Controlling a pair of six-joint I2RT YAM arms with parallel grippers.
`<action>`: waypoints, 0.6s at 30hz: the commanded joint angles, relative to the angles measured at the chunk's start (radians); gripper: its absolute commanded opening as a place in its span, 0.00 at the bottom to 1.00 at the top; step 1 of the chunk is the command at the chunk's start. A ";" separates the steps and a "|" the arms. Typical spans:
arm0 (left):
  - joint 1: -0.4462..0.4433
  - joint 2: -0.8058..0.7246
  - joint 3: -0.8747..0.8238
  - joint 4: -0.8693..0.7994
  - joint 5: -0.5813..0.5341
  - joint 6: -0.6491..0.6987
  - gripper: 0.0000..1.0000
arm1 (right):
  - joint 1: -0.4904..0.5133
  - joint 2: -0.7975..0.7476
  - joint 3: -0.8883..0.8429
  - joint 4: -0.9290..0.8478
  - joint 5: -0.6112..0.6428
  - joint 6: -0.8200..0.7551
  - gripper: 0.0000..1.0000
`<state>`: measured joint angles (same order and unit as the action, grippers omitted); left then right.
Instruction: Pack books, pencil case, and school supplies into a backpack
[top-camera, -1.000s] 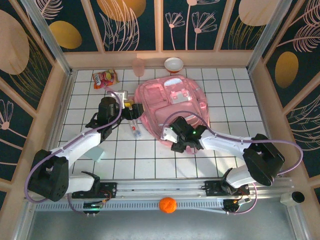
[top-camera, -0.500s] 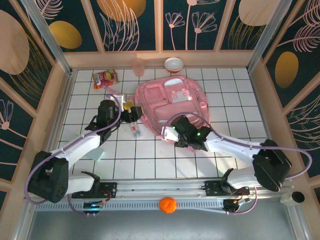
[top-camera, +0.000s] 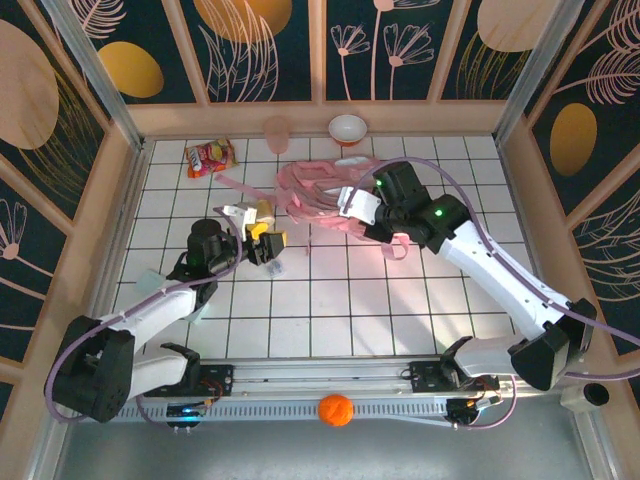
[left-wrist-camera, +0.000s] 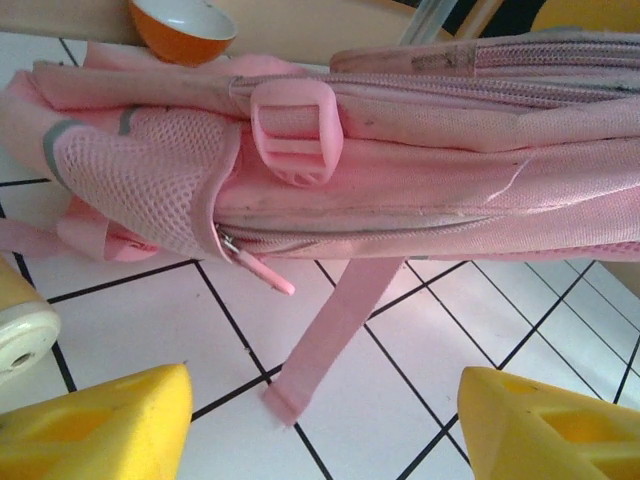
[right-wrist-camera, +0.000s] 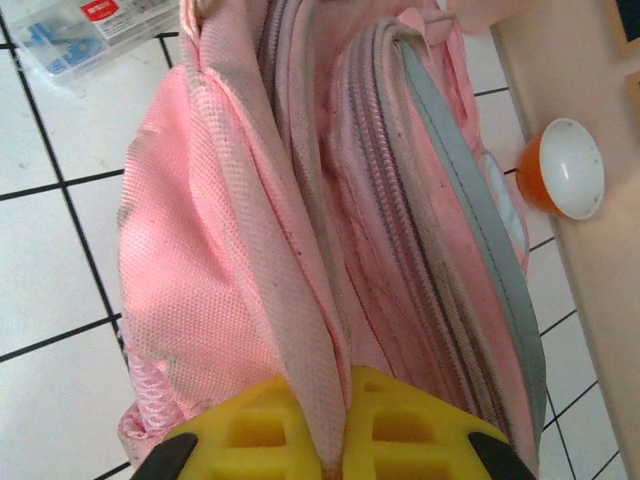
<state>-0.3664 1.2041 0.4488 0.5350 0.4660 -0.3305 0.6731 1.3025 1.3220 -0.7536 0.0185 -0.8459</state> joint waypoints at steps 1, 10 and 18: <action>0.000 0.064 0.000 0.143 0.041 0.003 0.67 | -0.004 -0.018 0.073 0.010 -0.049 -0.015 0.00; -0.072 0.232 0.040 0.261 -0.079 -0.085 0.66 | -0.003 -0.027 0.063 0.020 -0.056 0.009 0.00; -0.108 0.353 0.082 0.318 -0.161 -0.119 0.66 | -0.003 -0.031 0.055 0.042 -0.055 0.010 0.00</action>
<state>-0.4679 1.5318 0.4900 0.7818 0.3450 -0.4290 0.6731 1.3033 1.3346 -0.8013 -0.0105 -0.8513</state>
